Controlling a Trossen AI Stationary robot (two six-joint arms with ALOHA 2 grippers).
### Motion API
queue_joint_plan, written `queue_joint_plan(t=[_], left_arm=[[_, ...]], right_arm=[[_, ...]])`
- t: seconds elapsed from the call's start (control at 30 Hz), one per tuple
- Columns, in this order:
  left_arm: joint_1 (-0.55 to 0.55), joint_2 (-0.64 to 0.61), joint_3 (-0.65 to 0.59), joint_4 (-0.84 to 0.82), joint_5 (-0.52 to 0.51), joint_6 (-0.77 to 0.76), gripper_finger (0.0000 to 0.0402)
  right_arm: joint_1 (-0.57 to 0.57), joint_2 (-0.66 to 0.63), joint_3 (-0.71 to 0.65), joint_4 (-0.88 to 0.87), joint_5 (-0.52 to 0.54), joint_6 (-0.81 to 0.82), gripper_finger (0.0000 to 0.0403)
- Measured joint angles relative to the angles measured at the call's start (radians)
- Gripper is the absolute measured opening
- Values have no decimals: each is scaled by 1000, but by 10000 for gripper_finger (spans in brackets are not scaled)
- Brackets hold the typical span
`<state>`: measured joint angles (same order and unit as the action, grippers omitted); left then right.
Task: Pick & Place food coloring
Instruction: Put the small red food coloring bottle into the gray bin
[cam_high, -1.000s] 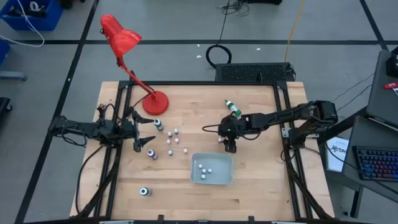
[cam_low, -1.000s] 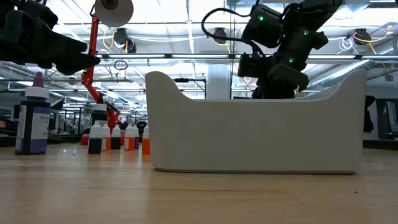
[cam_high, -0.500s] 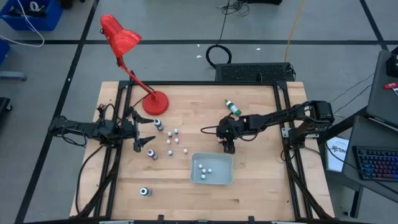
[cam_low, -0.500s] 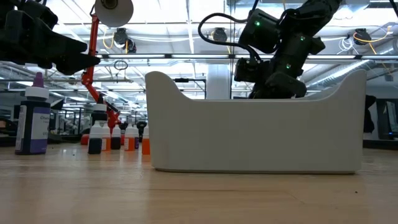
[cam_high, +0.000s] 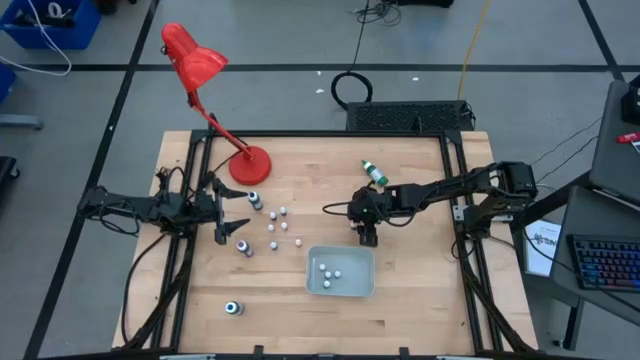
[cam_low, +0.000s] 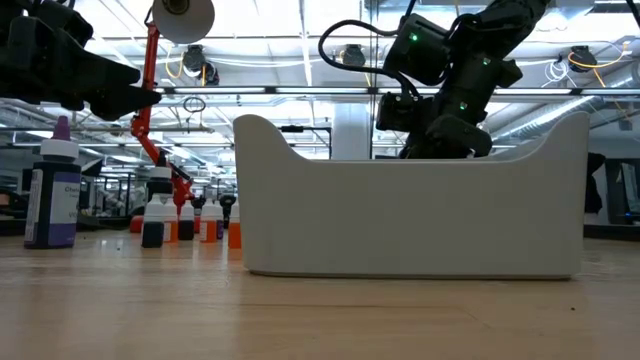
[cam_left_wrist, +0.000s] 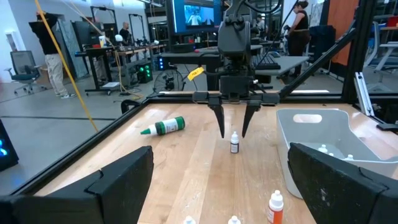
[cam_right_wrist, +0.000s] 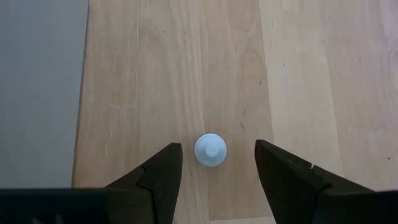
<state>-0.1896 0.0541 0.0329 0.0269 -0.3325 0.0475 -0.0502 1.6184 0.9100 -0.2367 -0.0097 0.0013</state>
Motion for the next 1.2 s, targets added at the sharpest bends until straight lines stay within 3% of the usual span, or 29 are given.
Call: queue_joint_plan(t=[0.63, 1.2], left_arm=[[0, 0, 0, 0, 0, 0, 365], [0, 0, 0, 0, 0, 0, 365]], right_arm=[[0, 0, 0, 1, -22, -6, 183], [0, 0, 0, 1, -22, -19, 138]])
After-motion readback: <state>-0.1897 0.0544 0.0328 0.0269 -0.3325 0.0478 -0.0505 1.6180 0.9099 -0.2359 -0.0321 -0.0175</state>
